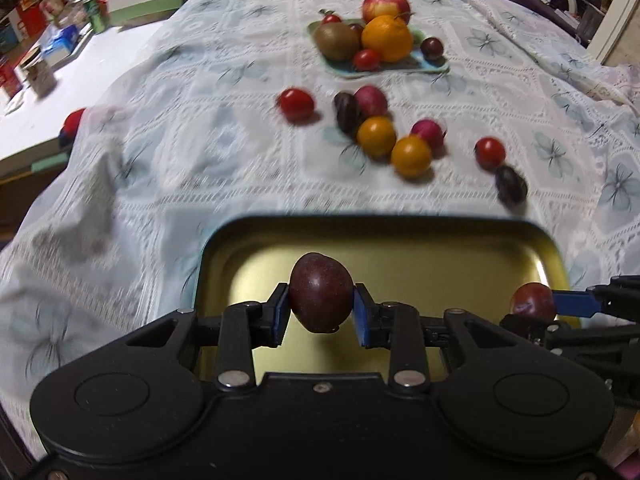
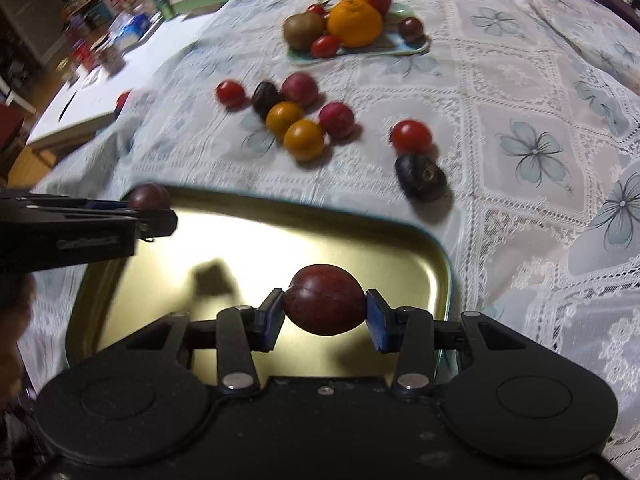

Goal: Organize fruits
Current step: 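Carry the red plums over the gold tray and open both tools to drop them, then grasp a dark purple plum with the right tool while the left tool grasps another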

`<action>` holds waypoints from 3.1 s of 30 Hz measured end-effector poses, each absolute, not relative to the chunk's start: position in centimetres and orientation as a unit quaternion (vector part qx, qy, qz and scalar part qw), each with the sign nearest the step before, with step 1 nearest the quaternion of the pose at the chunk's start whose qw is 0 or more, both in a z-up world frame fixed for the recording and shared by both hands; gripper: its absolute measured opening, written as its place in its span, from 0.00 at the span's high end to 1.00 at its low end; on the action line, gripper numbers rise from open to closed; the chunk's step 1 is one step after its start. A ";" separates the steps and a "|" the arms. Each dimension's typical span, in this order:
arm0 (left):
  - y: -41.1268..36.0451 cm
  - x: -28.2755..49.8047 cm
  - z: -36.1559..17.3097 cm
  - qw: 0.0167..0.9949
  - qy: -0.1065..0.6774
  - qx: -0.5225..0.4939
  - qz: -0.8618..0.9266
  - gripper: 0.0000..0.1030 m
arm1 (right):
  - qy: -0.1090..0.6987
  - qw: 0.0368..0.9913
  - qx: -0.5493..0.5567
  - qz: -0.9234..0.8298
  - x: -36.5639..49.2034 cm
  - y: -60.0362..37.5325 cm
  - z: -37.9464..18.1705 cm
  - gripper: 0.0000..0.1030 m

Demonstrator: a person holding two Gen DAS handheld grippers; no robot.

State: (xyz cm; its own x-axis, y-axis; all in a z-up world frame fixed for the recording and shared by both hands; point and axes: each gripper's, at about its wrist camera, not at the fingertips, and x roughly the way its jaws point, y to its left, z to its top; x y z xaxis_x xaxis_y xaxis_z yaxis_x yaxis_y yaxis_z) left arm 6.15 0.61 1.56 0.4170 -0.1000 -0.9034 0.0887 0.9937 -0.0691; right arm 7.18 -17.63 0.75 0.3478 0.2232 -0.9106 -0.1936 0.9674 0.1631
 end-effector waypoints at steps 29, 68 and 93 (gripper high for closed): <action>1.1 3.0 -0.1 0.841 0.538 -0.016 -0.058 0.59 | 0.558 0.816 -0.005 0.148 4.9 -16.4 -1.8 0.56; -0.7 11.7 2.9 0.850 0.524 0.009 -0.055 0.59 | 0.539 0.838 0.083 0.025 13.6 -22.4 1.3 0.54; -4.1 23.5 -1.6 0.845 0.533 -0.010 -0.032 0.59 | 0.556 0.828 0.069 -0.005 17.3 -21.3 -3.2 0.51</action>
